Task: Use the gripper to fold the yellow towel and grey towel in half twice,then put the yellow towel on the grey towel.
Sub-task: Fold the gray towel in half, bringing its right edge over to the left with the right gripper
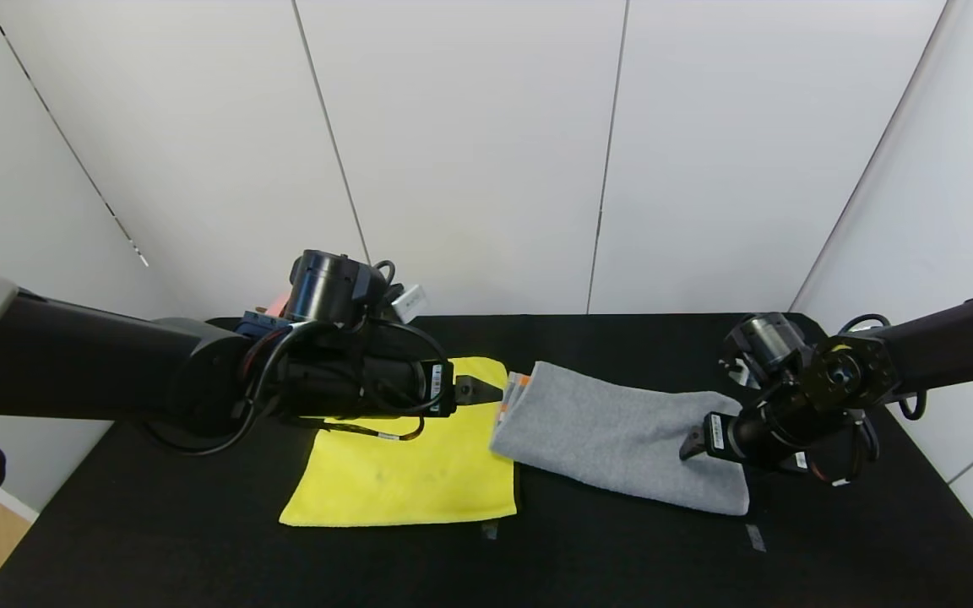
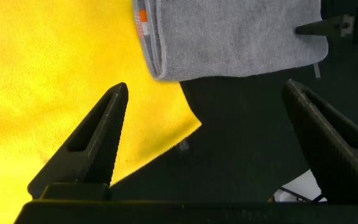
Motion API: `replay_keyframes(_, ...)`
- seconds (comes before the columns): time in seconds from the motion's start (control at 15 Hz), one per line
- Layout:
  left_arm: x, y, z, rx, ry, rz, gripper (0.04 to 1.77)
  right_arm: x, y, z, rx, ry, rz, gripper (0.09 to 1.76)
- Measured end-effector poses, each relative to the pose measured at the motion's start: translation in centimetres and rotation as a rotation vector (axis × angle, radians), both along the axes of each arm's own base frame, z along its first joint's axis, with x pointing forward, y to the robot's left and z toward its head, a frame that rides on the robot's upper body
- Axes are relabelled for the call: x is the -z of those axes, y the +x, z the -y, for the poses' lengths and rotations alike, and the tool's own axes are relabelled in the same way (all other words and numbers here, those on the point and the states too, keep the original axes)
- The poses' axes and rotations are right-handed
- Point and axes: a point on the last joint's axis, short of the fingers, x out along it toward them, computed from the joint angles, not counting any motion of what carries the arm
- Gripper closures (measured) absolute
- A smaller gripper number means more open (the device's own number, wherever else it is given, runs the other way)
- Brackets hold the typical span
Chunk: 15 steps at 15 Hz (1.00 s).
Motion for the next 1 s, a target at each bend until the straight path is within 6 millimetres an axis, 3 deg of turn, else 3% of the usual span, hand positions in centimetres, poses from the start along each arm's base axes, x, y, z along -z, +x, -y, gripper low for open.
replay_keyframes(1.0, -0.3, -0.1, -0.3, -0.006, -0.003, 0.007, 0.09, 1.2, 0.3, -0.7, -0.011, -0.004, -0.027, 0.15)
